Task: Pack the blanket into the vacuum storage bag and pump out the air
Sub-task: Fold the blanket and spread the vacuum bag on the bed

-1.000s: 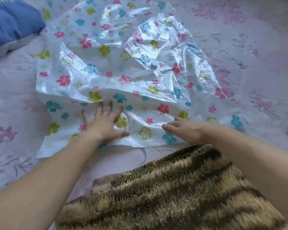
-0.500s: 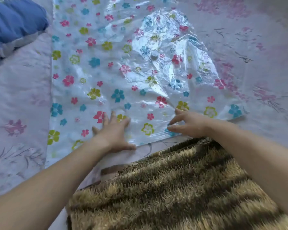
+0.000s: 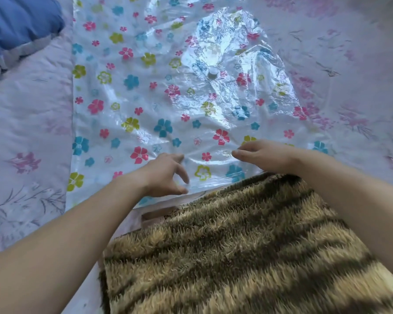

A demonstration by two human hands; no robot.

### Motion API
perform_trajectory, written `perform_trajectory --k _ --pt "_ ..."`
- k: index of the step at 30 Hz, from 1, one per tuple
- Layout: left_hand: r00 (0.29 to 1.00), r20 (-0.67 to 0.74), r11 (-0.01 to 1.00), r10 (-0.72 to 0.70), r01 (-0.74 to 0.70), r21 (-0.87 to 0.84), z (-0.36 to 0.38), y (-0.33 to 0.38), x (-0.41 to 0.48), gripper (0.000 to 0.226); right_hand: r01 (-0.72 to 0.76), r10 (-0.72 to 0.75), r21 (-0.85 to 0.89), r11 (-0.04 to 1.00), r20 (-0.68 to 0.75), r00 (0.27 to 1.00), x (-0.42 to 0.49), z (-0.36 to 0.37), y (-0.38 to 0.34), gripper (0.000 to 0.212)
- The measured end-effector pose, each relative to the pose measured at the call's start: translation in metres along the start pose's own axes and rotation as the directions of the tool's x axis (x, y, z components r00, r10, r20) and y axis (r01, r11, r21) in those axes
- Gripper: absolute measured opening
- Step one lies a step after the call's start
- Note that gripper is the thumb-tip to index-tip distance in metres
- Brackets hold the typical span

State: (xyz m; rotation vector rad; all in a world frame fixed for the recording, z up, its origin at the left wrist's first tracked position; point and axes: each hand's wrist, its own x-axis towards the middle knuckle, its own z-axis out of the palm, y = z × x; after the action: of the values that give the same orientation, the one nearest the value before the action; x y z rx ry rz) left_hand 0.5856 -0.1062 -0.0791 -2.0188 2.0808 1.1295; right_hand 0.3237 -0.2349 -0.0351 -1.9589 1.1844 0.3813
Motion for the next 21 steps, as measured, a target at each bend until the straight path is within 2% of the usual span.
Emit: perform_trajectory --k 3,6,10,13,15,17,19,21 --pt "1.000 -0.017 1.000 0.003 -0.003 -0.030 -0.005 0.002 -0.002 0.013 0.042 -0.046 -0.042 0.998 -0.101 0.994 -0.015 0.003 -0.001 0.060" --pt "0.996 -0.078 0.995 -0.040 0.032 -0.098 -0.005 0.006 -0.005 0.018 0.104 -0.106 -0.022 0.994 -0.209 0.972 -0.031 0.006 -0.001 0.048" --pt "0.967 -0.154 0.917 -0.204 0.133 -0.376 -0.005 0.011 -0.010 0.016 0.116 -0.128 -0.061 0.991 -0.250 0.960 -0.046 0.014 0.003 0.039" --pt "0.940 -0.161 0.831 -0.301 0.175 -0.529 -0.003 0.017 -0.014 0.021 0.061 -0.052 0.026 0.998 -0.257 0.965 -0.052 0.017 0.009 0.050" --pt "0.930 -0.169 0.811 -0.326 0.184 -0.555 0.003 0.022 -0.016 0.022 0.035 -0.032 0.010 0.999 -0.217 0.976 -0.058 0.018 0.011 0.062" --pt "0.921 -0.185 0.809 -0.344 0.190 -0.557 0.011 0.026 -0.021 0.023 0.060 -0.068 -0.044 0.997 -0.202 0.977 -0.067 0.022 0.011 0.064" --pt "0.927 -0.174 0.832 -0.332 0.201 -0.517 0.017 0.024 -0.029 0.023 0.115 -0.125 -0.048 0.992 -0.323 0.938 -0.078 0.025 0.019 0.066" --pt "0.948 -0.127 0.867 -0.292 0.207 -0.453 0.020 0.017 -0.039 0.016 0.124 -0.108 0.001 0.992 -0.483 0.869 -0.093 0.026 0.033 0.063"
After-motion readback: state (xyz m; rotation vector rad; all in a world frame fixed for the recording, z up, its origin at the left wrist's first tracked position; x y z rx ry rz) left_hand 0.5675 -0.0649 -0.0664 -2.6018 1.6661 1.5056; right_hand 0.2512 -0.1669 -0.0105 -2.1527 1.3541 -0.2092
